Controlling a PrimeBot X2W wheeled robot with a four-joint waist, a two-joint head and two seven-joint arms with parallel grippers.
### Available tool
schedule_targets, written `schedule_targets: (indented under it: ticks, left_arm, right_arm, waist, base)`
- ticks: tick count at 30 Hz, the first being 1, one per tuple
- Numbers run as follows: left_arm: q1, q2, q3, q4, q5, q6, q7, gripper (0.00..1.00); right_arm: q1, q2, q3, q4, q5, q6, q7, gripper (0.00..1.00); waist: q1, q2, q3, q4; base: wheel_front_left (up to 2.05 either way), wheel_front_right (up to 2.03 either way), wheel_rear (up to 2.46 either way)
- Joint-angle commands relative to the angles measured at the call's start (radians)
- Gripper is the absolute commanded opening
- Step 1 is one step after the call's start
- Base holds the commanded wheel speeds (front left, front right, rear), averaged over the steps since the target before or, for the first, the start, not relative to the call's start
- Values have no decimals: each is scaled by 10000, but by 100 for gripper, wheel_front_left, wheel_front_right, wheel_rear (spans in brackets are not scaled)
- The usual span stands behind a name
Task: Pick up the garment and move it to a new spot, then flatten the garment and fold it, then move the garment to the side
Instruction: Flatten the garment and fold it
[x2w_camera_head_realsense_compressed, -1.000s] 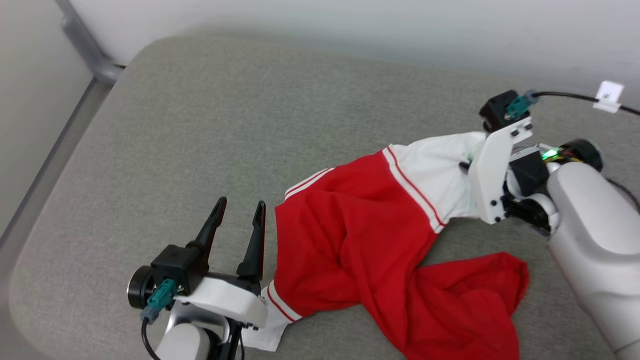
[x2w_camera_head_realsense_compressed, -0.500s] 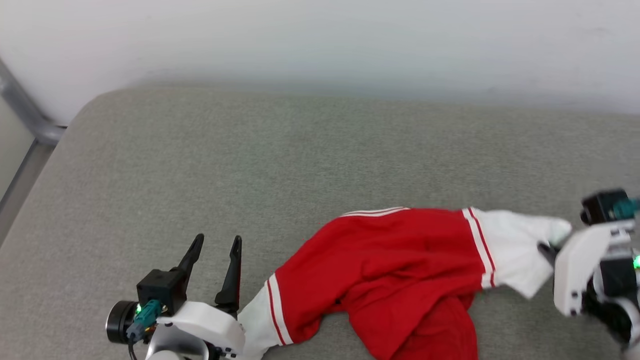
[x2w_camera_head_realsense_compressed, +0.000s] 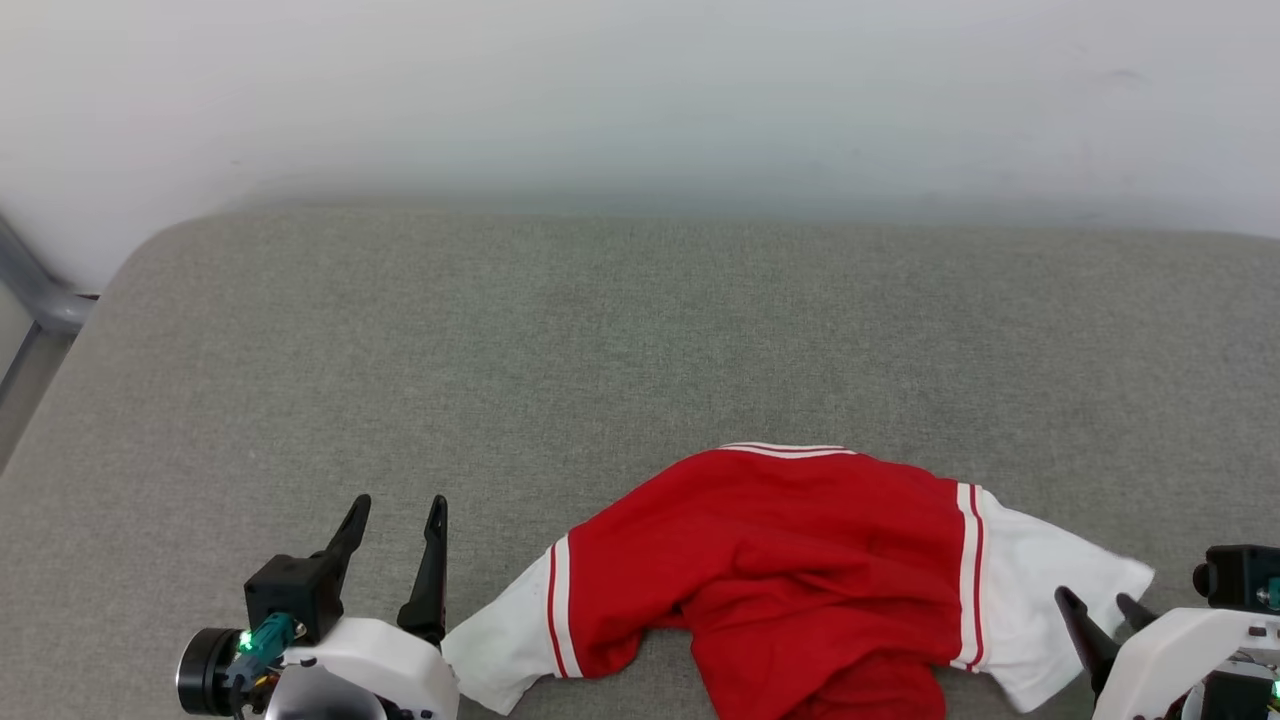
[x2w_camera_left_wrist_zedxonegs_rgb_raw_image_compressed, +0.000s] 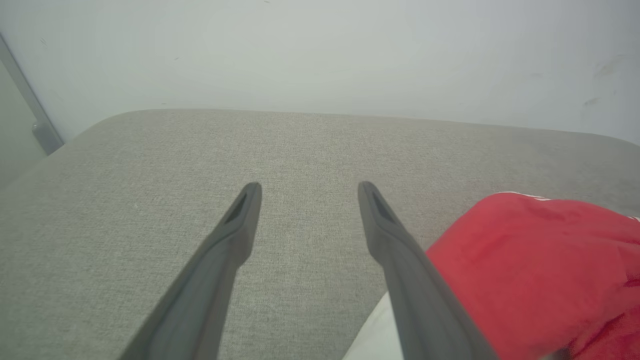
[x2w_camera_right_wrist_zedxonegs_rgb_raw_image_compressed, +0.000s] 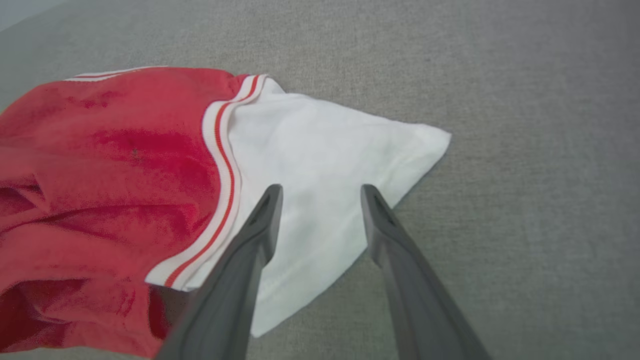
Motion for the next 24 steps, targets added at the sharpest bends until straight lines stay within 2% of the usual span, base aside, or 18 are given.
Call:
schedule_targets:
  ticks: [1, 10, 16, 20, 24]
  left_arm:
    - [164, 62, 27, -47, -14, 79, -1, 100]
    - [565, 248, 204, -241, -99, 307, 197, 100]
    - [677, 408, 300, -342, -292, 361, 529, 100]
    - [756, 590, 286, -277, -724, 163, 1617, 100]
    - [616, 1081, 81, -266, -1267, -305, 3525, 100]
  right_arm:
    - [171, 138, -36, -136, -157, -3, -350, 100]
    - [666, 809, -306, -1358, -1275, -3, -3207, 100]
    - [894, 1015, 58, -2179, -1820, -3, -4196, 100]
    - [1215, 1107, 524, -2787, -2062, -3, -4406, 100]
    - [1588, 1154, 804, -3214, -2038, -3, -4210, 100]
  waist:
    - [1, 0, -75, -14]
    - [1, 0, -641, -92]
    - [1, 0, -792, -192]
    - [1, 0, -865, -260]
    - [1, 0, -865, -375]
  base:
    - [0, 0, 0]
    - [0, 0, 0]
    - [0, 0, 0]
    - [0, 0, 0]
    - [0, 0, 0]
